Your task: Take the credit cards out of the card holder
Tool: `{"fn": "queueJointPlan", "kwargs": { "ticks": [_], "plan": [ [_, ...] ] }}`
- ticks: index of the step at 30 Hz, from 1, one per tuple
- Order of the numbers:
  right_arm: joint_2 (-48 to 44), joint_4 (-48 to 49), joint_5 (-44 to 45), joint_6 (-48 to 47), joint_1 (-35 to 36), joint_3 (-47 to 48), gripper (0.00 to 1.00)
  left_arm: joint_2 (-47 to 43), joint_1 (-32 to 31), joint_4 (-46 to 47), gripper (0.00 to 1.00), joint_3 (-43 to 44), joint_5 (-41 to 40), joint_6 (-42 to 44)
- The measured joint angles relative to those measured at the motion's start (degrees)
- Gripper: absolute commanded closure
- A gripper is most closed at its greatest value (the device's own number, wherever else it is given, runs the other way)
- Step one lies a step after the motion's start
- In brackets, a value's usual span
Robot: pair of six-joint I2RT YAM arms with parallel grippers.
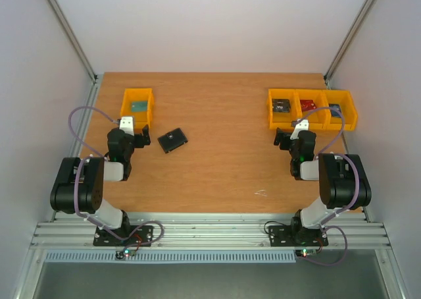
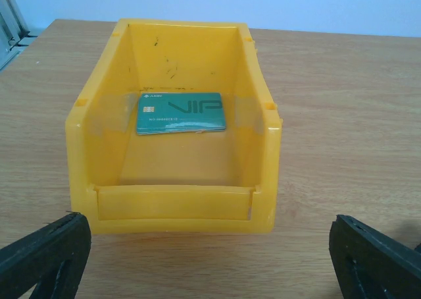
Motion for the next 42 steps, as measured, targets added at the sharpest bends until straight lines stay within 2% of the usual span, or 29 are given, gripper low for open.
{"fn": "queueJointPlan", "kwargs": {
  "ticks": [13, 16, 21, 24, 27, 29, 33, 38, 42],
  "plan": [
    [0.00, -0.02, 0.00, 0.00, 0.00, 0.00, 0.01, 0.00, -0.04, 0.00, 0.01, 0.00, 0.17, 0.00],
    [0.00, -0.04, -0.02, 0.00, 0.00, 0.00, 0.02, -0.83, -0.04, -1.11, 0.01, 0.00, 3.21, 1.46],
    [-0.83, -2.40, 0.76, 0.31, 0.00, 0.70, 0.01, -11.89, -0.22, -11.80, 0.01, 1.09, 11.78, 5.05],
    [-6.21, -8.81, 4.55, 1.49, 0.00, 2.54, 0.02, -19.34, -0.31, -23.45, 0.01, 7.23, 14.53, 5.51],
    [-15.19, -12.92, 9.31, 3.91, -0.17, 3.10, 0.02, -22.21, -0.31, -35.71, 0.01, 16.46, 17.59, 4.28],
    [-22.29, -16.13, 10.71, 5.46, -0.33, 3.78, 0.01, -23.50, -0.24, -42.01, 0.01, 20.65, 22.21, 2.32],
    [-30.03, -28.00, 7.96, 8.94, -0.55, 11.82, 0.01, -24.22, -0.68, -49.75, 0.01, 20.85, 29.53, -6.27],
    [-27.78, -43.67, -5.25, 13.70, -0.57, 29.68, 0.02, -21.05, -0.94, -57.42, 0.01, 19.74, 28.26, -20.41],
    [-22.29, -51.01, -15.65, 18.08, 2.05, 38.05, 0.02, -18.05, -1.20, -57.37, 0.01, 18.47, 27.45, -29.73]
  ]
}}
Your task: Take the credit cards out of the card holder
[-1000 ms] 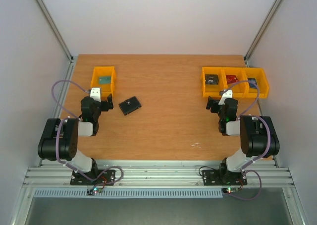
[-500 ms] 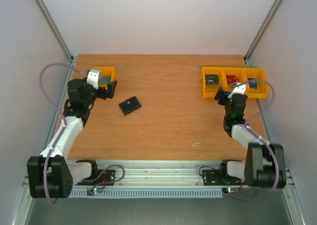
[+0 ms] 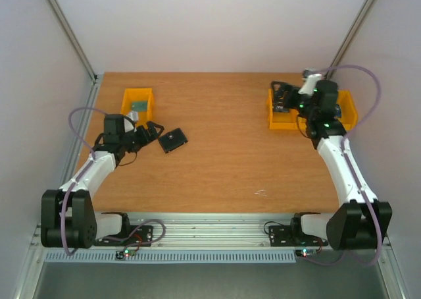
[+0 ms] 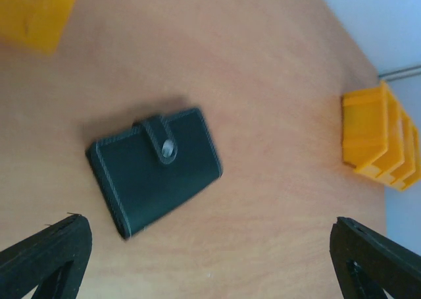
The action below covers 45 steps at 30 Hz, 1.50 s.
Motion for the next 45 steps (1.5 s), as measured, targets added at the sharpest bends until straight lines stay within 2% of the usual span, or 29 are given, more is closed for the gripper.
{"fn": "queueJointPlan", "kwargs": {
  "ticks": [4, 8, 14, 20, 22, 25, 29, 34, 40, 45],
  "plan": [
    [6.62, -7.93, -3.87, 0.83, 9.57, 4.26, 0.03, 4.57, -3.26, 1.20, 0.02, -4.55, -1.03, -7.82],
    [9.40, -13.11, -5.97, 0.94, 17.05, 4.94, 0.04, 8.11, -4.92, 1.07, 0.14, -6.88, -2.80, -12.41],
    [9.57, -17.27, -7.91, 1.29, 20.04, 5.01, 0.05, 12.63, -4.96, 2.05, 0.29, -6.32, -5.42, -15.82],
    [9.55, -21.22, -8.61, 0.26, 20.31, 5.64, 0.05, 18.45, -6.54, 4.31, 0.33, -1.90, -6.14, -16.44],
    [9.51, -22.49, -8.83, -0.52, 20.31, 6.51, 0.05, 20.55, -6.95, 5.01, 0.38, -0.13, -6.08, -16.61],
    [9.51, -24.37, -9.29, -1.81, 20.31, 8.26, 0.05, 23.52, -7.21, 5.51, 0.48, 2.58, -6.03, -16.24],
    [9.33, -26.18, -10.25, -3.45, 20.31, 10.58, 0.05, 26.12, -7.21, 5.18, 0.75, 4.57, -6.25, -14.97],
    [9.35, -28.55, -10.93, -5.11, 20.31, 12.98, 0.05, 28.17, -7.13, 5.51, 0.97, 6.14, -5.73, -14.21],
    [9.35, -31.43, -11.39, -6.49, 20.31, 14.03, 0.06, 29.99, -7.26, 10.29, 1.00, 7.78, -0.42, -10.45],
    [9.42, -35.26, -13.60, -7.91, 20.35, 15.52, 0.09, 26.36, -7.52, 9.01, 1.00, 8.48, 4.26, -1.36]
  ]
}}
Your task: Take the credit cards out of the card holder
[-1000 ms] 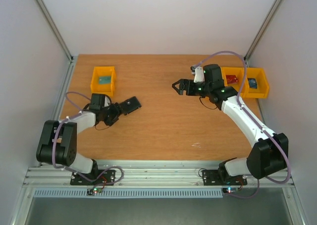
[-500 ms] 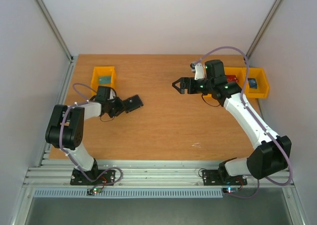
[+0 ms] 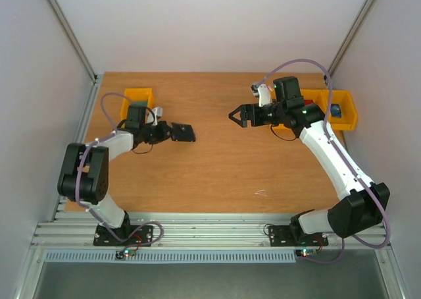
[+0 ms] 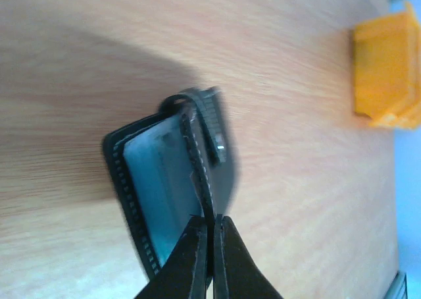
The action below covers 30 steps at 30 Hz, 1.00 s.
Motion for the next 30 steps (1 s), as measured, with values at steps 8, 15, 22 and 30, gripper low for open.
{"fn": "queueJointPlan", "kwargs": {
  "ticks": [8, 15, 22, 30],
  "plan": [
    [0.26, -6.29, -6.91, -5.90, 4.13, 7.15, 0.06, -17.59, -4.55, -22.47, 1.00, 5.81, 4.74, 42.10],
    [0.70, -12.39, -6.62, -12.68, 14.93, 7.85, 0.02, -34.99, -11.32, -40.92, 1.00, 6.36, 1.95, 77.99],
    [6.05, -14.84, -2.99, -18.91, 23.63, 12.83, 0.02, -44.94, -13.88, -46.49, 1.00, 6.47, 2.14, 88.50],
    [12.50, -15.80, -1.11, -23.71, 27.54, 18.34, 0.04, -46.34, -16.59, -47.04, 1.00, 7.80, 3.23, 87.76]
  ]
}}
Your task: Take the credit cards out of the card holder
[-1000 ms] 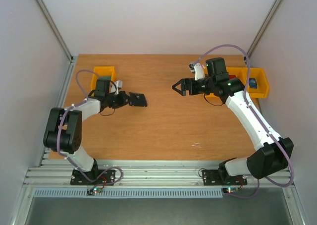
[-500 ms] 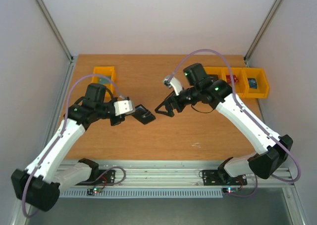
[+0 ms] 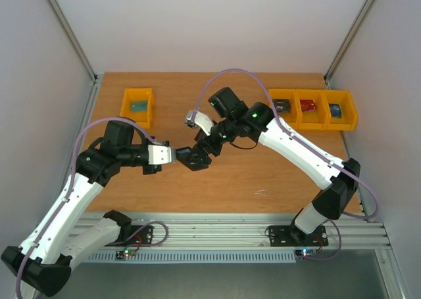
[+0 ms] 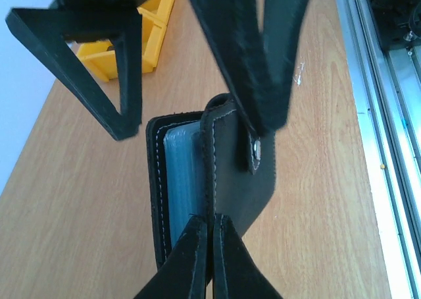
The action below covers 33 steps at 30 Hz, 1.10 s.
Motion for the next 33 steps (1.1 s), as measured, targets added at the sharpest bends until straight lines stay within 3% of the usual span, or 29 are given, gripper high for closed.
{"fn": "queueJointPlan", "kwargs": {
  "ticks": [4, 8, 10, 14, 16, 17, 18, 19, 21, 26, 30, 33],
  "plan": [
    [1.09, -0.04, -0.76, -1.44, 0.72, 0.00, 0.10, 0.37, -0.04, 0.33, 1.00, 0.44, 0.17, -1.55],
    [1.05, 0.96, -2.60, -1.81, 0.70, -0.55, 0.63, 0.37, -0.04, 0.35, 1.00, 0.48, 0.28, -3.06],
    [1.05, 2.03, -3.10, -1.22, 0.70, -1.36, 0.78, 0.37, -0.04, 0.48, 1.00, 0.50, 0.42, -4.07],
    [1.03, 2.97, -4.31, -0.39, 0.72, -1.75, 0.98, 0.55, 0.00, 1.03, 1.00, 0.50, 0.31, -6.45],
    [0.96, 3.06, -4.50, 0.09, 0.70, -1.77, 0.99, 0.48, 0.02, 1.36, 1.00, 0.50, 0.17, -8.31],
    [0.87, 3.21, -4.66, 0.39, 0.66, -1.77, 0.99, 0.46, 0.02, 1.95, 0.87, 0.48, 0.11, -10.10],
    [0.59, 3.56, -4.81, 0.79, 0.46, -1.90, 0.99, 0.37, 0.02, 2.58, 0.59, 0.46, -0.04, -11.87],
    [0.13, 4.13, -4.98, 1.27, 0.24, -2.23, 0.99, 0.09, 0.02, 3.85, 0.43, 0.26, -0.15, -14.23],
    [-1.68, 5.66, -5.70, 2.75, -0.70, -3.34, 0.99, -1.11, 0.02, 8.59, 0.28, -0.59, 0.00, -19.89],
    [-9.22, 10.08, -8.83, 7.48, -3.50, -6.47, 0.99, -5.33, 2.95, 24.33, 0.26, -4.98, 4.04, -40.61],
    [-15.63, 15.30, -11.13, 11.56, -4.42, -6.71, 0.99, -5.79, 5.33, 43.28, 0.26, -9.20, 9.55, -63.65],
    [-17.81, 19.30, -12.46, 14.84, -4.37, -6.71, 0.99, -5.81, 5.29, 51.52, 0.25, -9.25, 11.72, -73.11]
  ]
}}
